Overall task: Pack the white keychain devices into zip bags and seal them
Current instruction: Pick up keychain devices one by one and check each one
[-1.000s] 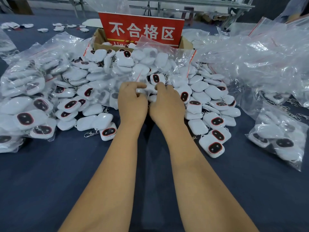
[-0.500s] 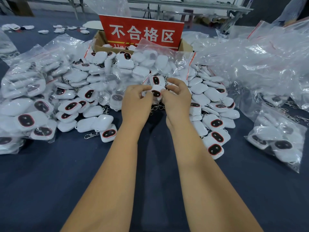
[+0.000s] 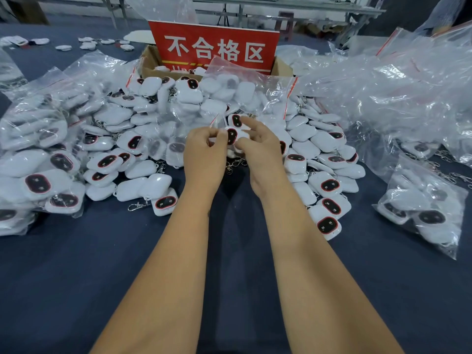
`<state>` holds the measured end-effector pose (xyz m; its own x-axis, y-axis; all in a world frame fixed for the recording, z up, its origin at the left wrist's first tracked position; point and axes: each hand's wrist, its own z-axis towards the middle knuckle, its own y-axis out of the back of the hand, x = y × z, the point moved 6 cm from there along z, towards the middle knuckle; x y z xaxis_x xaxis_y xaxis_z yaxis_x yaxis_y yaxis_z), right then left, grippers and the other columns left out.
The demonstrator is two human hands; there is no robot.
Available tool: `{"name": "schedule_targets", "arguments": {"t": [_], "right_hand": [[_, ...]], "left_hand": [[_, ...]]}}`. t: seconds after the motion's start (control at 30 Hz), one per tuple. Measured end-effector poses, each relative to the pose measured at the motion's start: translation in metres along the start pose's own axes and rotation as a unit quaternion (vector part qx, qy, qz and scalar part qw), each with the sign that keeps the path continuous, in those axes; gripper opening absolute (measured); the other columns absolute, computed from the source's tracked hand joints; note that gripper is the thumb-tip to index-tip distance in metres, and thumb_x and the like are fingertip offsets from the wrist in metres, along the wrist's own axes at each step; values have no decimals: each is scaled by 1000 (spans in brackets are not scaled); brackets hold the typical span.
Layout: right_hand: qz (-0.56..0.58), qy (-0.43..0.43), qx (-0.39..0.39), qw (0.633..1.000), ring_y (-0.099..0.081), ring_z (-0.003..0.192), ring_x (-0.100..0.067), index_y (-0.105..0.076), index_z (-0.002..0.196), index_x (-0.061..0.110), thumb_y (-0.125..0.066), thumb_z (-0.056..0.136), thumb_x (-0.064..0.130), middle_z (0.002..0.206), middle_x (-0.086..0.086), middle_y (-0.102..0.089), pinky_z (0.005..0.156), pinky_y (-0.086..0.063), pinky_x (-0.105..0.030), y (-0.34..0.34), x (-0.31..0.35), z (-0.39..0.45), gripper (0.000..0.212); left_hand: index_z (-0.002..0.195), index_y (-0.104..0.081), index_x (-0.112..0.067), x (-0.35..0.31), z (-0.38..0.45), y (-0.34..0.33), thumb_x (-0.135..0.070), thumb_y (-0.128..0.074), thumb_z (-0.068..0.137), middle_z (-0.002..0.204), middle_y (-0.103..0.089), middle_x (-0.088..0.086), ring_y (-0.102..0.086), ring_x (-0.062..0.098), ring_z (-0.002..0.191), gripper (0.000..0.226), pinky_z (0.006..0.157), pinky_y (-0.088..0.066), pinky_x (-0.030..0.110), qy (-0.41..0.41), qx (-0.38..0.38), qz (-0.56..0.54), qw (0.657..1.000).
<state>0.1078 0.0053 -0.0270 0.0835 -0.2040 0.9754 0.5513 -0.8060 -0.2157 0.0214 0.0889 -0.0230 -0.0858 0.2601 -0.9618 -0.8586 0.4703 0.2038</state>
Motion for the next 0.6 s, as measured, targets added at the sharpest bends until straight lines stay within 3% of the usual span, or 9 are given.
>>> {"name": "schedule_targets", "arguments": {"t": [0.07, 0.13, 0.27, 0.47, 0.6], "right_hand": [[-41, -1, 26, 999, -64, 73, -7, -66, 117, 9, -61, 88, -4, 96, -7, -70, 70, -52, -19, -5, -2, -3, 32], [-47, 0, 44, 998, -68, 81, -15, -68, 108, 9, -61, 88, -6, 97, -11, -73, 77, -57, -26, -7, -4, -5, 26], [31, -33, 31, 999, -70, 90, -28, -56, 117, 2, -60, 89, -11, 111, -22, -70, 83, -60, -37, -6, -5, -6, 31], [12, -30, -4, 999, -70, 80, -20, -55, 114, 6, -64, 89, -6, 103, -20, -70, 65, -59, -26, -2, -7, -4, 30], [-21, -27, -12, 999, -72, 88, -23, -56, 110, 12, -66, 88, -3, 101, -16, -73, 79, -60, -35, -2, -11, -2, 29]], "left_hand": [[97, -69, -12, 1, 0, 2, -26, -55, 96, 113, -64, 17, -60, 18, 86, 19, 78, -49, 31, 4, -15, -31, 999], [94, -68, -24, 1, 0, 4, -25, -55, 96, 116, -65, 12, -60, 15, 91, 13, 82, -51, 30, 6, -30, -51, 998], [81, -64, -33, 2, -2, 3, -25, -55, 93, 113, -65, 10, -59, 15, 92, 17, 87, -49, 37, 22, -28, -98, 995], [77, -61, -35, 0, -2, -1, -18, -57, 92, 112, -61, 2, -60, 14, 99, 23, 89, -49, 30, -2, -11, -62, 998], [77, -61, -34, 1, 0, -1, -18, -57, 92, 106, -58, -4, -57, 8, 94, 23, 85, -45, 24, -3, -11, -63, 998]]}}
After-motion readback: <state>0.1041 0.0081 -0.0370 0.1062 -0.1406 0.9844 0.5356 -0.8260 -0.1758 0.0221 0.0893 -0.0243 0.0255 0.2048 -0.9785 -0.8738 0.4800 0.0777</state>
